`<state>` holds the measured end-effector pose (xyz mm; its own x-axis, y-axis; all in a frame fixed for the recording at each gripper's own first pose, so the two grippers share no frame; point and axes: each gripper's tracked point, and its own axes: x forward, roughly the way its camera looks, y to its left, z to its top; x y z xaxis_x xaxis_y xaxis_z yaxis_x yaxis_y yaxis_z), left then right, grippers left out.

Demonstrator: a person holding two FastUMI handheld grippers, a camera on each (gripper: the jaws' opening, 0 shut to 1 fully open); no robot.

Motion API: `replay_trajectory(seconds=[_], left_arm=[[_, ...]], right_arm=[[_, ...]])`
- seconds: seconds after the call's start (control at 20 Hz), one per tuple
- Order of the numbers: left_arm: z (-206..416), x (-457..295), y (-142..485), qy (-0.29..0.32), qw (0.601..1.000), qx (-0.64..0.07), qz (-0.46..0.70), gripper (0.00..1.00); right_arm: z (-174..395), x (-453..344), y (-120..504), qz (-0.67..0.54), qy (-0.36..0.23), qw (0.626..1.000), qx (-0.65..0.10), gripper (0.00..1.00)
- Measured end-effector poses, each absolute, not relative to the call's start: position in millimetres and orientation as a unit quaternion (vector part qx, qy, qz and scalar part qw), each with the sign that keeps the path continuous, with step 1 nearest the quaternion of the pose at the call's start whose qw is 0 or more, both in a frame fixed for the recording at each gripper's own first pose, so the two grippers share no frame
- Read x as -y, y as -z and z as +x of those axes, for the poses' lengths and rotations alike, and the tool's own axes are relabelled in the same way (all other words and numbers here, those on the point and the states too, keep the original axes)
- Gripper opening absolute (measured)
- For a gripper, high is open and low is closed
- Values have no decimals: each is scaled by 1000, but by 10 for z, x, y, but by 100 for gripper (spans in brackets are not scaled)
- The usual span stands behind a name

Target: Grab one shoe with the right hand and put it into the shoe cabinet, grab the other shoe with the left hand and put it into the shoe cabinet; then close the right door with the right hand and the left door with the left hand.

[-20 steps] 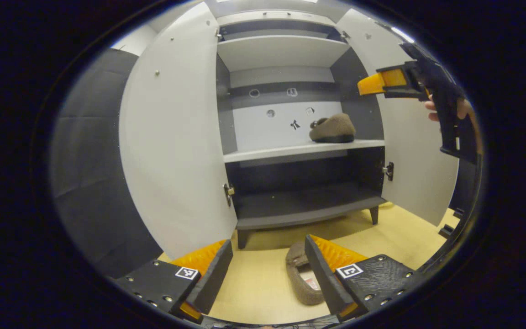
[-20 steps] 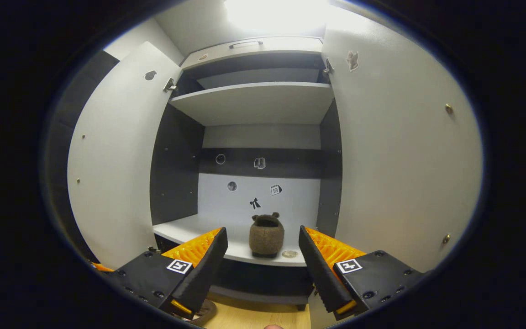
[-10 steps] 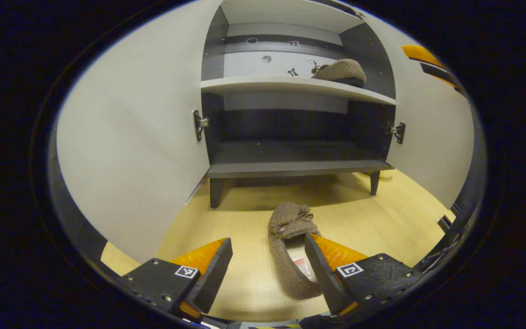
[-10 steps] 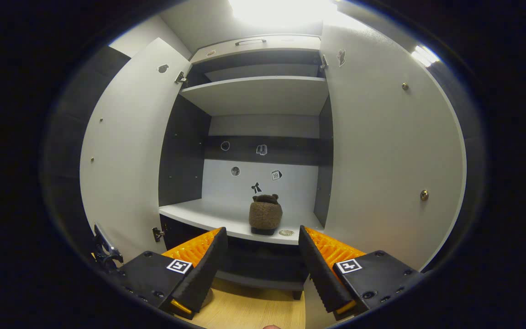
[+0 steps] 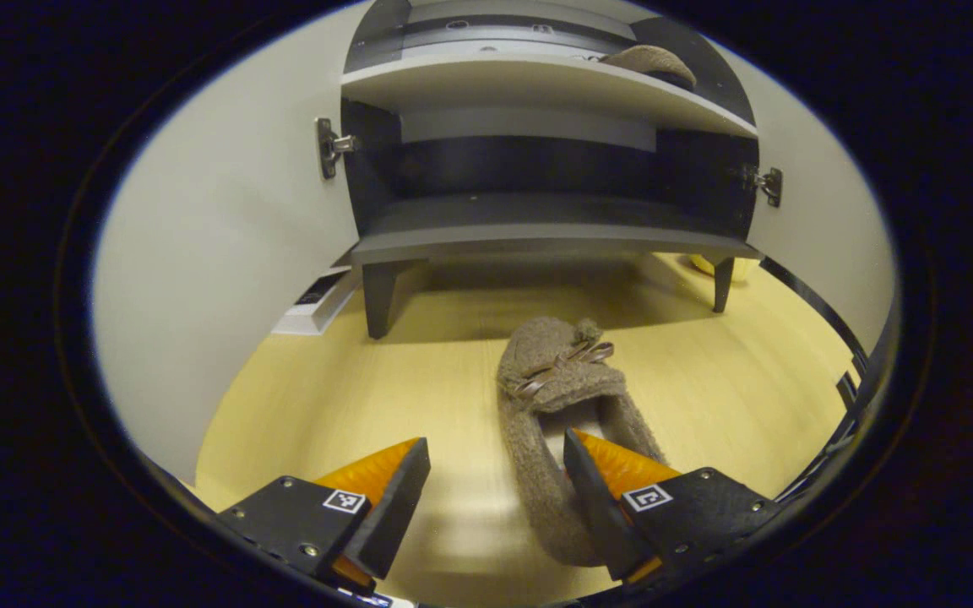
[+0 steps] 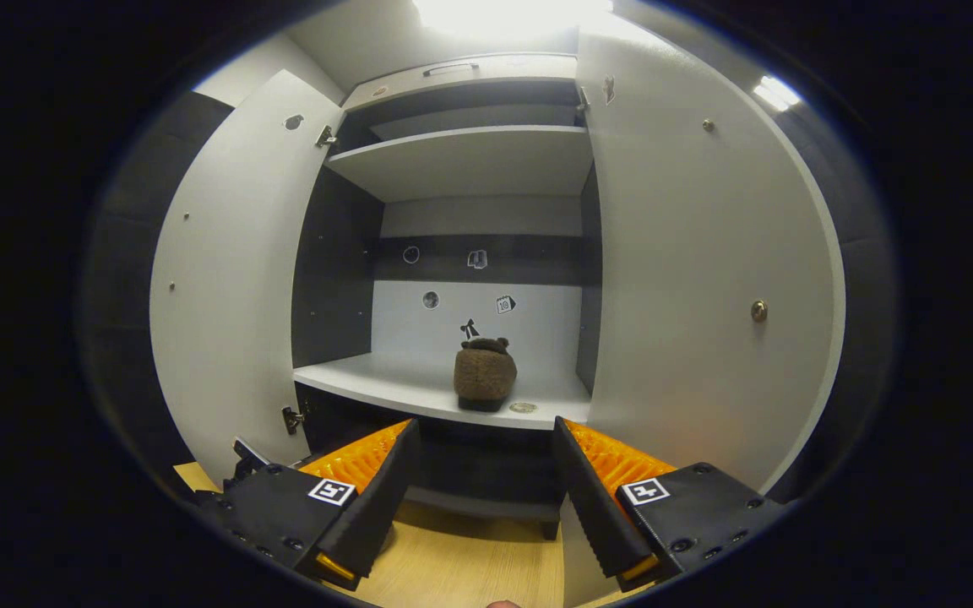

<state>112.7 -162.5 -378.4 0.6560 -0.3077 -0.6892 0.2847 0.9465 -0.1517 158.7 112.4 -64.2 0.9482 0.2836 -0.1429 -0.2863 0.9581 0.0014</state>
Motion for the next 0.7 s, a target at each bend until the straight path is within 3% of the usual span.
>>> replay_trajectory(seconds=[0.05,0.15,0.25,0.5,0.6,0.7], left_arm=[[1140,1669,3804,163,908,-385,-22,99],[1132,1720,3827,169,904,-393,-22,82],[1097,1827,3837,187,898,-398,-18,54],[1209,1725,3825,153,908,-390,2,5],[1238,1712,3747,147,913,-380,5,7],[1272,1705,3653,149,919,-365,10,1]], right_arm=[[1581,-1120,656,-9,-145,987,-72,99],[1551,-1138,696,-7,-148,986,-80,99],[1525,-1149,688,-8,-150,985,-81,99],[1466,-1193,649,-11,-155,985,-78,98],[1420,-1167,626,-11,-155,985,-76,98],[1402,-1160,603,-10,-154,985,-74,98]])
